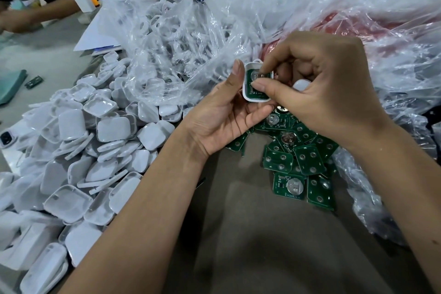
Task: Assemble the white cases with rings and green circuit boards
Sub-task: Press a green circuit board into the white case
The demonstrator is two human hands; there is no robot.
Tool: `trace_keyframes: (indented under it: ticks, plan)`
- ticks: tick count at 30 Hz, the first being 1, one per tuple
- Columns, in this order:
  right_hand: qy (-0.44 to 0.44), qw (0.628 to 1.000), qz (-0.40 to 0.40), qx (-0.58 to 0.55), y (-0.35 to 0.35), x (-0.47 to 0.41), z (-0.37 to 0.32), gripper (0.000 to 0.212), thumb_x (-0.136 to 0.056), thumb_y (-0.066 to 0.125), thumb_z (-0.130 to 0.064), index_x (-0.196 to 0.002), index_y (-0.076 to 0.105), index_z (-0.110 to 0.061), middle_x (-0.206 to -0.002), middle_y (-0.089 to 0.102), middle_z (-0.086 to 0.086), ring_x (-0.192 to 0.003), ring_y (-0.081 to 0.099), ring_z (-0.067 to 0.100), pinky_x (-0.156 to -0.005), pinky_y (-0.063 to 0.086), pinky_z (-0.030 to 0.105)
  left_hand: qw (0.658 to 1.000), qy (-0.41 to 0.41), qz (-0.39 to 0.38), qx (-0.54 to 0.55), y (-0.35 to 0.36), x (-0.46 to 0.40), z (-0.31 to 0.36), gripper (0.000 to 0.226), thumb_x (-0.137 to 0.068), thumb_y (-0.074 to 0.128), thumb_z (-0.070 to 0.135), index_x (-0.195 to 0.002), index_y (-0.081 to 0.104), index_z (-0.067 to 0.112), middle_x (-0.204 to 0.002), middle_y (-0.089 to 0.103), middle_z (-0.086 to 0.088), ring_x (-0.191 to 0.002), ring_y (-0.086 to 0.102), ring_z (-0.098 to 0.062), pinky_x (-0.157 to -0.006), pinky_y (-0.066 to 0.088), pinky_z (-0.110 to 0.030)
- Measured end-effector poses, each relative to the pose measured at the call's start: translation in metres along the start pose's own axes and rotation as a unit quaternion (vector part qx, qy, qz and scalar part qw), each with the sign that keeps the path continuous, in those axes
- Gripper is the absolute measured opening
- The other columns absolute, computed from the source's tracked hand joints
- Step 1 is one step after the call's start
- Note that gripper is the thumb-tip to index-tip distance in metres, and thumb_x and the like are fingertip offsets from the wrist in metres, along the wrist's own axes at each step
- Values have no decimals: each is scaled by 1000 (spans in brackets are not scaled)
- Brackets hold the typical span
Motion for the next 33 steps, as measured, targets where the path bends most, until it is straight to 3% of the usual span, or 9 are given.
trace_keyframes:
  ticks: [3,7,11,19,23,33]
  plan:
    - [3,1000,11,-12,0,2,1,20,-85,87,-24,-92,76,-9,-70,64,-4,-56,58,13,-51,49,24,1000,3,-9,11,-2,-1,0,42,-81,64,43,-98,79,8,-95,77,-9,-80,77,-17,-68,62,-24]
    - [9,999,31,-40,1,2,3,23,-89,84,-27,-96,75,-7,-69,66,1,-53,59,13,-48,48,24,998,11,-39,40,-2,-2,1,50,-74,80,37,-109,74,2,-106,75,-16,-90,77,-23,-76,63,-30]
    - [-21,999,45,-20,0,2,4,19,-92,82,-24,-96,78,-6,-70,65,-1,-58,60,14,-56,52,33,996,24,-55,63,-3,-2,2,60,-69,88,30,-120,71,5,-121,71,-19,-105,73,-29,-89,61,-37]
    - [-50,997,53,-14,0,1,2,15,-91,83,-20,-98,80,-7,-74,65,7,-64,58,17,-60,49,29,988,57,-104,98,-4,0,3,50,-75,85,16,-123,72,8,-125,70,-18,-116,68,-31,-97,58,-42]
    - [-52,997,57,-15,0,1,1,18,-90,84,-20,-102,79,-8,-71,61,-2,-61,58,21,-59,48,34,986,64,-117,103,-4,0,4,48,-76,84,9,-123,72,7,-124,71,-18,-117,68,-31,-96,58,-41]
    - [-58,997,48,-23,0,1,0,16,-92,82,-17,-105,80,-8,-77,67,8,-66,61,15,-59,49,30,985,70,-117,106,-7,-1,3,42,-83,78,10,-125,72,7,-125,71,-15,-121,66,-30,-103,54,-40]
Point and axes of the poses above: each hand's wrist, its own x-axis away from the middle knuckle, its own y-axis out of the palm, z = x × y, the point moved 1 cm from there along -x, towards the middle knuckle
